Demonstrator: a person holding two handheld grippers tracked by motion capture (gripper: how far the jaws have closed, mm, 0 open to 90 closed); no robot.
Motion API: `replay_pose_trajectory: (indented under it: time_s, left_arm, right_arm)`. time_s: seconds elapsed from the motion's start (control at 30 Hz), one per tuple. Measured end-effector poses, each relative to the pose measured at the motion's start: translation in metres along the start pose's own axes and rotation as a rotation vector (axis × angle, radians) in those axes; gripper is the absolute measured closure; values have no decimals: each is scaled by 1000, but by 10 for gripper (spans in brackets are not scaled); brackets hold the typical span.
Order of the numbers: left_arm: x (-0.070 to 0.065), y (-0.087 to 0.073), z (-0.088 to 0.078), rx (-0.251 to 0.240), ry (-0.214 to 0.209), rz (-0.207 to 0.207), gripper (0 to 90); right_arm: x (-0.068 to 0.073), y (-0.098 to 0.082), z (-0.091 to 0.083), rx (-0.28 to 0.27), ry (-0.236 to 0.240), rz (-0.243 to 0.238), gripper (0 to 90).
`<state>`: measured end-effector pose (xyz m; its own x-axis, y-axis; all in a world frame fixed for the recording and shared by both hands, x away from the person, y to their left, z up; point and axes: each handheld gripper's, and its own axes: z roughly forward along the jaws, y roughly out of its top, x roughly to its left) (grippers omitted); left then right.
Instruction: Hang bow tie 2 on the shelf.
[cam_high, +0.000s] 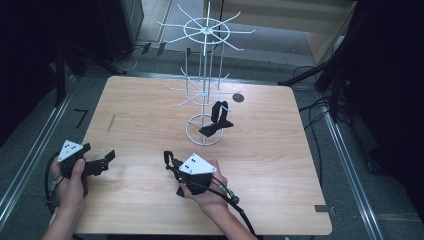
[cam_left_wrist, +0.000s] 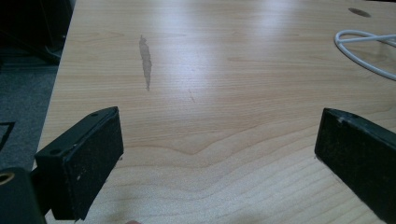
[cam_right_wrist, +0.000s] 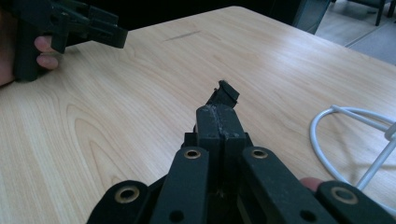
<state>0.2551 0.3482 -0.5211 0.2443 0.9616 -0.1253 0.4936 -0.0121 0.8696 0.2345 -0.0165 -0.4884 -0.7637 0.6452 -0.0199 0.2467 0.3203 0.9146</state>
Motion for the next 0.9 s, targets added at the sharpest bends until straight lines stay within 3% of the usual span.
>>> replay_pose_trajectory:
  time_s: [0.9]
  left_arm:
    - [0, 0, 0, 1, -1, 3, 16]
  right_arm:
    - [-20, 20, -21, -92, -63, 17, 900]
